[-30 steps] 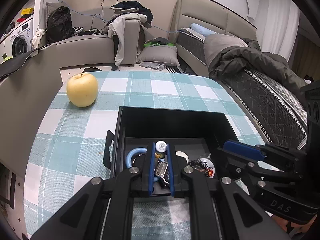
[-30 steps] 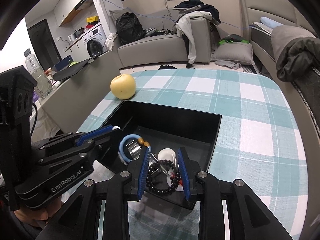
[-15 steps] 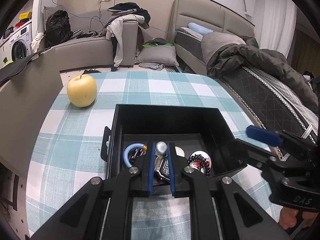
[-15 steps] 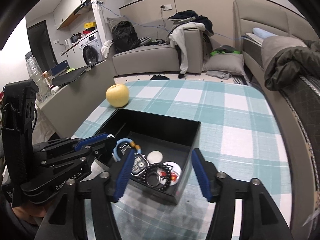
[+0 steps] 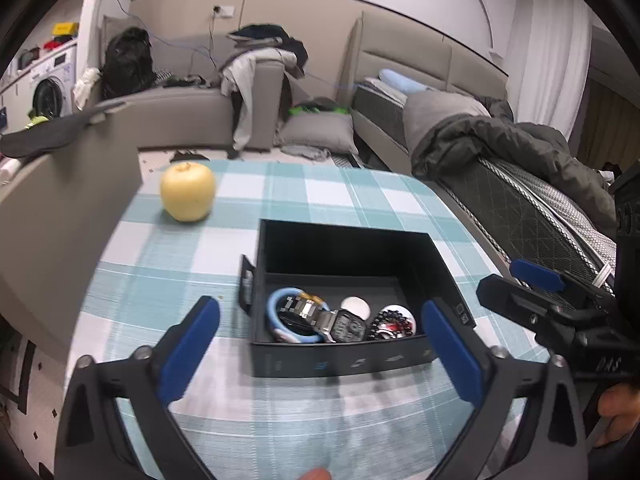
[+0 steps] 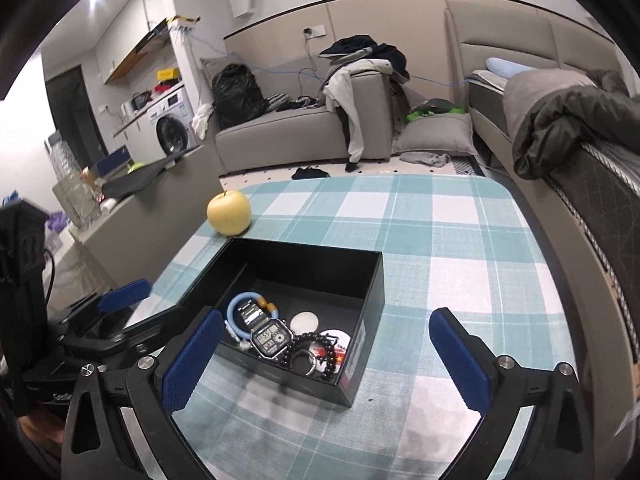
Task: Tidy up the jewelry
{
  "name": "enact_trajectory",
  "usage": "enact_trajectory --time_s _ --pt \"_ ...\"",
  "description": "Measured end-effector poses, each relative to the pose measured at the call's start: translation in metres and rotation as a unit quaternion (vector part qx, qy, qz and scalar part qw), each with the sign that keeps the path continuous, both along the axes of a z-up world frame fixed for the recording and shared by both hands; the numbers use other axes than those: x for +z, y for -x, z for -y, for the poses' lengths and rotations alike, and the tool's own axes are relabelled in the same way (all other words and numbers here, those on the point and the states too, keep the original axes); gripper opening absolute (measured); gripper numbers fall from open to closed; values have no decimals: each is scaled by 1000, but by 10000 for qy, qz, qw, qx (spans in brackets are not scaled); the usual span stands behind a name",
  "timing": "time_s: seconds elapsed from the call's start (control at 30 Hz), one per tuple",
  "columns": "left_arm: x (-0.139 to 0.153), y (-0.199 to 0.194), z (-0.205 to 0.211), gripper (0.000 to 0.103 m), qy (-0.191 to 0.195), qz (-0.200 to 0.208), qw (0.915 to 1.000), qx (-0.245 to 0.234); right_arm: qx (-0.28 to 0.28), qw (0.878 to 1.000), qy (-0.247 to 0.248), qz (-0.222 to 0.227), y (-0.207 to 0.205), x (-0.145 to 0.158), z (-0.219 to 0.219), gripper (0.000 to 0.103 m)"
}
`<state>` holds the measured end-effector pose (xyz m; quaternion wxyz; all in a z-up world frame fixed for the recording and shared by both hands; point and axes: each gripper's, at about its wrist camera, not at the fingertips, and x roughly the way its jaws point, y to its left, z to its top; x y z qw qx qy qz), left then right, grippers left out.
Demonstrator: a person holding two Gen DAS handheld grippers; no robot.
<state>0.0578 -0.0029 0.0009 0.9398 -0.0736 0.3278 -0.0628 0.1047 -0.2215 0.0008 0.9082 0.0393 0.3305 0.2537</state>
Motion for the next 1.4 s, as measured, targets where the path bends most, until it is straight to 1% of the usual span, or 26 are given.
enact_trajectory --time_s 0.07,0.17,0.3,0.47,0.67,0.77,0.93,1.07,1.4 --pt "0 3 -3 102 -11 36 10000 58 -19 10000 -23 -77 1 -2 0 103" --pt "-1 4 -5 102 8 -11 9999 140 10 10000 55 -48 8 -5 -2 103" --pt "1 7 -3 102 -56 67 9998 165 112 9996 216 160 19 -3 -7 103" --pt "3 11 3 102 -247 163 9994 166 175 9993 104 319 26 5 -8 103" --pt "6 14 0 102 -245 215 9992 251 132 9992 2 378 28 10 -3 103" --pt "7 15 -4 102 -167 253 9990 317 113 9993 -42 364 27 11 -1 103" --pt "8 14 -7 102 -150 256 9990 348 130 9992 -20 386 28 12 -3 103" --pt "9 14 -7 102 -222 309 9986 369 141 9992 -12 381 28 11 -4 103" --pt "12 14 -11 102 -181 319 9987 366 155 9990 -5 410 28 12 -3 103"
